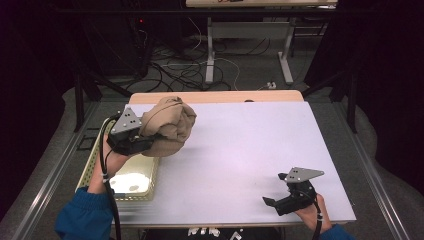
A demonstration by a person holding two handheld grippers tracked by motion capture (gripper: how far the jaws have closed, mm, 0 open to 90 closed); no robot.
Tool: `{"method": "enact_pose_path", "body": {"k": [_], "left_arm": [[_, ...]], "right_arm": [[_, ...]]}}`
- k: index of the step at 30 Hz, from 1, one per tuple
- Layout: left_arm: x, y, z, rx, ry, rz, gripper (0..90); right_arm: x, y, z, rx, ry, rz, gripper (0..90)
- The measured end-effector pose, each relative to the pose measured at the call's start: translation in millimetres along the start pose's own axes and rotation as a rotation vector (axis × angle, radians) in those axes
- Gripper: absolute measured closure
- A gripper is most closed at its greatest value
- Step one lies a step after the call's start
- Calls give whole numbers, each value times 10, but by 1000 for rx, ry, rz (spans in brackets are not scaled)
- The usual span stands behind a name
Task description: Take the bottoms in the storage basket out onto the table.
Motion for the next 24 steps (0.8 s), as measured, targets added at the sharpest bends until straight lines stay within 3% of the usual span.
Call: {"method": "enact_pose_path", "body": {"k": [15,24], "left_arm": [[120,99,-160,-1,-41,-26,582],[210,140,-275,-2,-65,-17,582]], "right_arm": [[-3,0,4,2,-2,-3,0],[-10,2,7,5,7,-6,0]]}}
Point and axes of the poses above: each handheld gripper's, and its own axes: z roughly backward along the jaws, y roughly out of its top, x roughly to its right, the point moved 5 cm from there along -z, roughly forward along the jaws, and after that the axes turned 1 degree about -z, right-handed, at the moved point
